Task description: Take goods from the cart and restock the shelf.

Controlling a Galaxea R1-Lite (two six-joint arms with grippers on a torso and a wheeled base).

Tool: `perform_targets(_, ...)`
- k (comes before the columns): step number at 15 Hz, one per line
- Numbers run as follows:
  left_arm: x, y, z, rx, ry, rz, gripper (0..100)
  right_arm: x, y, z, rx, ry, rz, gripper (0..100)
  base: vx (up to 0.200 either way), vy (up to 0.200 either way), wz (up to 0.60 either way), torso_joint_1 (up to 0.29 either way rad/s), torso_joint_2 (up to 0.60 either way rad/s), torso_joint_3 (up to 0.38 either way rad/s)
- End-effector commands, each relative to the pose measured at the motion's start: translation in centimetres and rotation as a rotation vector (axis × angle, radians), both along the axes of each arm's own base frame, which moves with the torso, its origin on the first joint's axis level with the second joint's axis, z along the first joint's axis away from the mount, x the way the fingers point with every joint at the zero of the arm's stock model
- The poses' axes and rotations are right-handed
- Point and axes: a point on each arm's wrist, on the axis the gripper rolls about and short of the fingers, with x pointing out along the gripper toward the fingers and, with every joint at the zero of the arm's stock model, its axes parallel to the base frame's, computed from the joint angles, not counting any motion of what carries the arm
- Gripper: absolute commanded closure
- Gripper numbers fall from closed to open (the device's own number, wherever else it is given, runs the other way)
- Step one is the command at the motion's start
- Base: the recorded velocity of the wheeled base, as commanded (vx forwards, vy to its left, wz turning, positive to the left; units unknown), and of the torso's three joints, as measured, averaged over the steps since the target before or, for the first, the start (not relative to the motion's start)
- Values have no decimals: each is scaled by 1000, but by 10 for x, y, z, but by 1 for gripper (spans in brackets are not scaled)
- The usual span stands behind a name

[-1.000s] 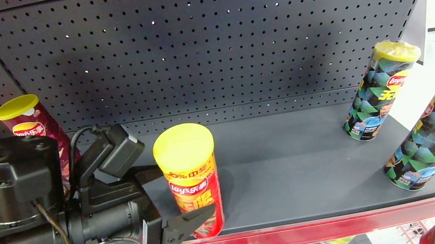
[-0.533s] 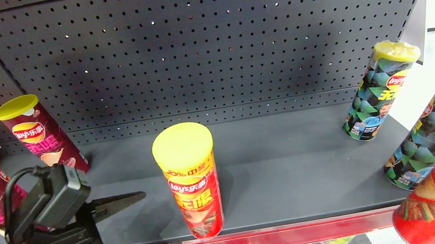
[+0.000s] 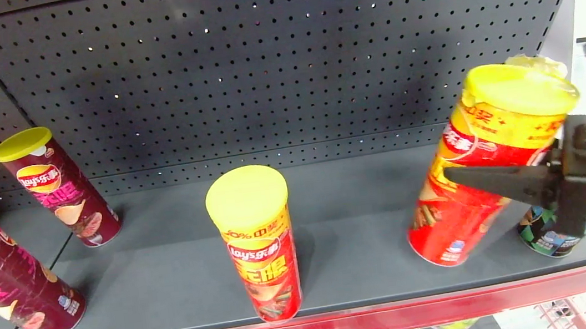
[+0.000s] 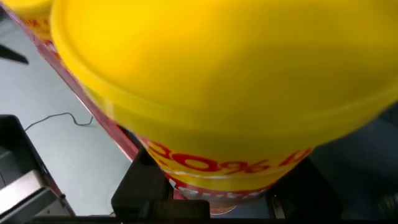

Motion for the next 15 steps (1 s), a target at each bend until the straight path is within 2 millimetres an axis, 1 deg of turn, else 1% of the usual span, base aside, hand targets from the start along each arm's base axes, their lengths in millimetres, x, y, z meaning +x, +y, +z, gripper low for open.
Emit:
perform_targets(1, -24, 15, 0, -41, -60, 11, 0, 38, 44, -3, -30, 38, 55, 100, 0, 0, 0, 0, 0, 0)
perform_targets(2, -27, 17, 0, -43, -66, 12, 0, 46, 52, -2, -32, 36, 57, 100, 0, 0, 0, 0, 0, 0)
perform_targets(3, -29, 18, -1, -42, -70, 21, 0, 58, 65, -1, -34, 34, 62, 100, 0, 0, 0, 0, 0, 0)
perform_targets(4, -29, 18, -1, -40, -73, 29, 0, 64, 69, -2, -38, 34, 63, 100, 0, 0, 0, 0, 0, 0)
perform_targets(5, -29, 19, -1, -35, -76, 47, 0, 79, 80, -1, -74, -10, 65, 100, 0, 0, 0, 0, 0, 0)
perform_targets(6, -29, 19, -1, -38, -75, 48, 0, 92, 89, -4, -96, -28, 69, 100, 0, 0, 0, 0, 0, 0)
perform_targets(8, -29, 19, 0, -41, -78, 50, 0, 112, 104, -2, -87, -45, 73, 100, 0, 0, 0, 0, 0, 0)
perform_targets(10, -29, 19, 5, -49, -93, 53, 0, 135, 125, -4, -75, -59, 79, 100, 0, 0, 0, 0, 0, 0)
perform_targets(11, -28, 19, 7, -52, -98, 54, 0, 140, 130, -5, -74, -60, 84, 100, 0, 0, 0, 0, 0, 0)
perform_targets(15, -27, 18, 9, -43, -96, 70, 0, 141, 140, -17, -90, -30, 101, 100, 0, 0, 0, 0, 0, 0)
